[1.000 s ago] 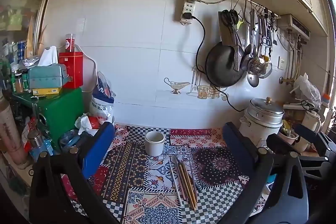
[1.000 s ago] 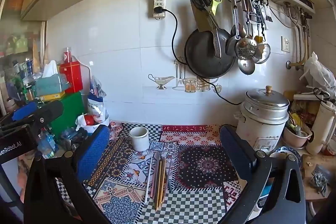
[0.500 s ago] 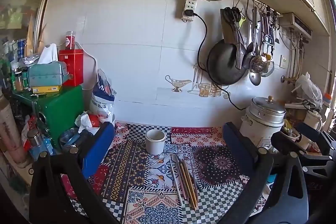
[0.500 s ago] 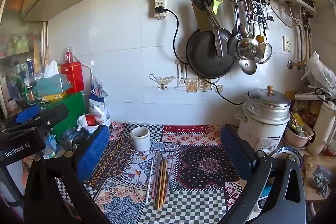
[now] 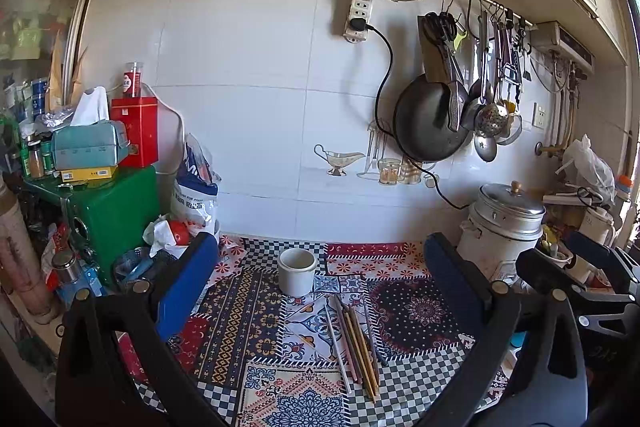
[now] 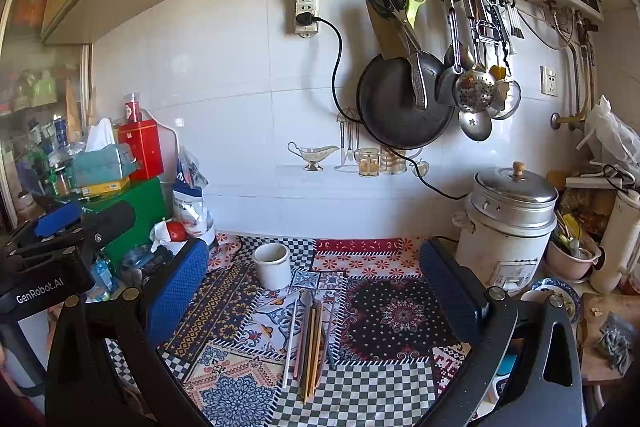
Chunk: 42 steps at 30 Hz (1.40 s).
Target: Organize utensils
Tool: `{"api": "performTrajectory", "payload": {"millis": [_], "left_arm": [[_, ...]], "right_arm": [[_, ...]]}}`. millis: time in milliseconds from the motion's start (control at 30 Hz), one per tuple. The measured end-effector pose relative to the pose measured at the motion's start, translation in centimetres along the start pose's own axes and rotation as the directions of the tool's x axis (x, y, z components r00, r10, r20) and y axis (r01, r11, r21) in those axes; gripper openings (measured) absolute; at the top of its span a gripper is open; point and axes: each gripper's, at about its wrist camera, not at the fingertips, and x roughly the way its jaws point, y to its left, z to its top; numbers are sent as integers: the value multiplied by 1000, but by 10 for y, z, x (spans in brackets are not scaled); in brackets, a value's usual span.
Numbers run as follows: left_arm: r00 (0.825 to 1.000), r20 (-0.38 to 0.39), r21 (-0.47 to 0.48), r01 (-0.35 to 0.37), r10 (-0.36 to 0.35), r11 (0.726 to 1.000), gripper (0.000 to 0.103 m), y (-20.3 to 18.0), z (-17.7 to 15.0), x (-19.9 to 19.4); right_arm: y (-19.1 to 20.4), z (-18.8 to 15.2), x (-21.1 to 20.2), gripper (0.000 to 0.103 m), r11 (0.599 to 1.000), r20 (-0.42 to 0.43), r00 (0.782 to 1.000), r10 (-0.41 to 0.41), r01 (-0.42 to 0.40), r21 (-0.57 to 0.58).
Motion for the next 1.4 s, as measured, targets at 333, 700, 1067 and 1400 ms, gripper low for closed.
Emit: {"api": "performTrajectory", "payload": {"millis": [333,700,1067,1400], "left_arm": [[1000,5,11,-4,4,1000,103,-1,0,0],[1000,9,16,0,0,1000,103,1,-1,0],[1000,9,28,-1,1,1000,103,2,0,3],[1000,3,25,9,-9,1000,103,4,3,9]], "right_arm": [[0,-1,0,103,1000,0,1000,0,0,0],[1,0,1,103,1000,-1,1000,0,0,1],[5,1,7,103,1000,-9,1000,-6,6,1],[7,0,16,103,1000,-14,1000,-11,11,-12]]}}
